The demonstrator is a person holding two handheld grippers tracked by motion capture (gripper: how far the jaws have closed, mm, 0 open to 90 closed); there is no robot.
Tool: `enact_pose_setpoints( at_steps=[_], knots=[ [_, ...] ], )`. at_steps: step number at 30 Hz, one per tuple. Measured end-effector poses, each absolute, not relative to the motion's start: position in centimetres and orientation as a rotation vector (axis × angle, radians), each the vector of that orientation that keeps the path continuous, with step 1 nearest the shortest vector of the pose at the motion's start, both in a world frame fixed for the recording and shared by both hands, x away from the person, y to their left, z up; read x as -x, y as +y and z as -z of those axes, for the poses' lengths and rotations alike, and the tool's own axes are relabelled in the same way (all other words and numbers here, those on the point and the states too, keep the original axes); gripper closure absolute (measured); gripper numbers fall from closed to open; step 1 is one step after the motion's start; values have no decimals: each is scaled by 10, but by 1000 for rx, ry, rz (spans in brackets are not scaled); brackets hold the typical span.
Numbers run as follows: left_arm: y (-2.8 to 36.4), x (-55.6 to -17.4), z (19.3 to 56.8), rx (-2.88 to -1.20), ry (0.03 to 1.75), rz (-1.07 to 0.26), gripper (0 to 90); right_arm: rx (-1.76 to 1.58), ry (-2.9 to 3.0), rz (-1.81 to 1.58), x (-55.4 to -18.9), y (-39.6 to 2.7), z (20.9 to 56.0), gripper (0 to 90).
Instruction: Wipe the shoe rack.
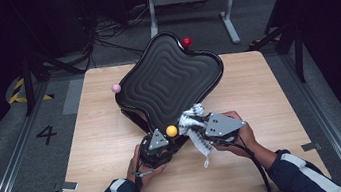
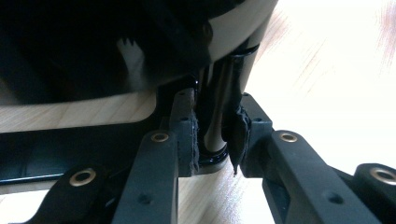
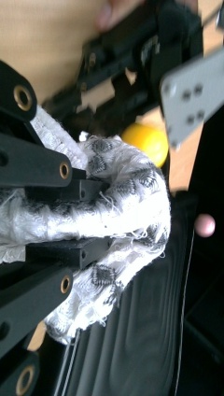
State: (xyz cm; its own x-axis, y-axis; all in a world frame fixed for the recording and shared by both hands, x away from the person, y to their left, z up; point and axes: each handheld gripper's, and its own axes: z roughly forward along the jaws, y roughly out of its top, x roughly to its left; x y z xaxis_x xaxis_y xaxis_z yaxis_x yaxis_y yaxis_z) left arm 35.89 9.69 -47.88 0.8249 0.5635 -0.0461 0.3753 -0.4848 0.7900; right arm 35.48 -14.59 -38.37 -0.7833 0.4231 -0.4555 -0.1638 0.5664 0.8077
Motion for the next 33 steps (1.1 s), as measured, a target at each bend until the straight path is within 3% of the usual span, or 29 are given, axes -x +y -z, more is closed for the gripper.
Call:
enact_pose_setpoints(
  at_steps=[33],
  knots=[
    [97,-359,479,-2134,691,-260,727,-616,1845,-1148,-434,-244,338,763]
  ],
)
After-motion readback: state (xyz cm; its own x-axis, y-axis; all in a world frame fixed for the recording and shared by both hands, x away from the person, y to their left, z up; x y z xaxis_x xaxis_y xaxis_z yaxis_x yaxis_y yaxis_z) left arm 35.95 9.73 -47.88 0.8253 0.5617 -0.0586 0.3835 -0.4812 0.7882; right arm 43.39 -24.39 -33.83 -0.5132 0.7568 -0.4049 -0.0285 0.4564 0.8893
